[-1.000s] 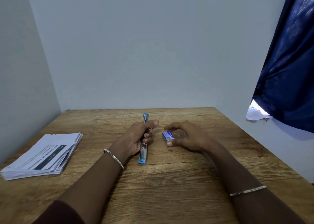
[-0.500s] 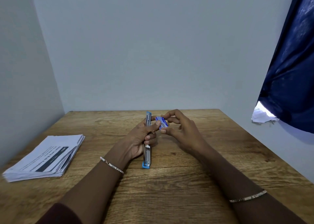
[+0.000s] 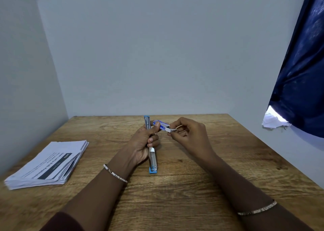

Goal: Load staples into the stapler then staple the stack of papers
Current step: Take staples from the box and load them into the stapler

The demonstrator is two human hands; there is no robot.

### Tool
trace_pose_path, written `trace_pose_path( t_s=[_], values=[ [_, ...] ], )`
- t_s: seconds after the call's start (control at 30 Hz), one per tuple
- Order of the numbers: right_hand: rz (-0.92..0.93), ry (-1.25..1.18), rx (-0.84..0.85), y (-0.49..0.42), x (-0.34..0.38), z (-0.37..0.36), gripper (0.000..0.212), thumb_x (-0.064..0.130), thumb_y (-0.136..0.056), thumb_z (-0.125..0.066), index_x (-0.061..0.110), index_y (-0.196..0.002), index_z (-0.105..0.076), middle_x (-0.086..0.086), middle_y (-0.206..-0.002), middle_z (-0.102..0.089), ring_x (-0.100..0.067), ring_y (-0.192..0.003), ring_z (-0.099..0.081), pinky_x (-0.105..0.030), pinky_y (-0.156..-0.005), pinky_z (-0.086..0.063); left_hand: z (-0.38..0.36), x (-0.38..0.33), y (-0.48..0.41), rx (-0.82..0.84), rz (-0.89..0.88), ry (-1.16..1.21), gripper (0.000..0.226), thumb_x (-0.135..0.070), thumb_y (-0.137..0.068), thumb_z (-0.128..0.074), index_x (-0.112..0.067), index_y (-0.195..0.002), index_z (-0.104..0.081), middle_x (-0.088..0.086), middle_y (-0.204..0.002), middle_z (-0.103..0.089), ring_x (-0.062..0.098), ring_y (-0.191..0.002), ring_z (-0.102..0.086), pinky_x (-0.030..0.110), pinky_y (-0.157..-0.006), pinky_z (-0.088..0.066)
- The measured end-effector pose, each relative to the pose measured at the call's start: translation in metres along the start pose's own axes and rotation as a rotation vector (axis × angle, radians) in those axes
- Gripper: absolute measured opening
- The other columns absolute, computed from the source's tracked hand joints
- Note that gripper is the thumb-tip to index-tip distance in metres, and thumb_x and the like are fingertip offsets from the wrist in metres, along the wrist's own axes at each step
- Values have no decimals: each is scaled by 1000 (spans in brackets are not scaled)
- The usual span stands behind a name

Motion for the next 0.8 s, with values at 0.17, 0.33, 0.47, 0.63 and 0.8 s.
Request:
trace_pose_path(
  t_s=[0.17, 0.33, 0.47, 0.63, 0.8],
  values=[
    [44, 25, -6, -1, 7, 3, 11, -2, -78, -79, 6, -85, -76, 1, -89, -78, 7, -59, -65, -6, -55, -45, 0, -2, -1, -17, -20, 40, 20, -11, -88, -65, -12, -93, -47, 1, -60, -34, 4, -27, -29, 13, -27, -25],
    [43, 33, 18, -1, 7, 2, 17, -3, -78, -75, 9, -90, -74, 3, -93, -77, 0, -74, -72, -10, -63, -54, 1, -11, 1, -25, -62, 21, 14, -8, -96, -58, -11, -103, -46, 2, -66, -40, 3, -29, -30, 16, -26, -25],
    [-7, 6, 67, 1, 5, -2, 28, 4, -77, -68, 17, -102, -73, 16, -95, -73, -4, -82, -71, -15, -67, -58, 4, -13, 2, -45, -80, -28, 12, -5, -96, -57, -12, -102, -48, 2, -66, -44, 4, -29, -30, 16, -27, -24],
    [-17, 40, -16, -3, 4, 10, 10, 14, -86, -71, 22, -90, -76, 15, -89, -73, -6, -77, -68, -13, -59, -50, 8, -15, 0, -75, -110, -108, 12, -4, -96, -58, -12, -100, -50, 4, -62, -43, 4, -30, -31, 15, -28, -26],
    [-3, 184, 13, -4, 0, 6, 9, 13, -82, -76, 18, -89, -80, 9, -86, -73, -6, -73, -66, -17, -63, -48, 7, -13, -1, -74, -119, -172, 13, -5, -96, -59, -12, -103, -50, 7, -68, -47, 5, -29, -31, 15, -28, -26]
  ],
)
Point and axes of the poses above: each hand's wrist, its own y-axis away from the middle knuckle, its own z-axis out of the back of the hand, x = y × z, the point moved 10 cm from there along -y, towards the middle knuckle
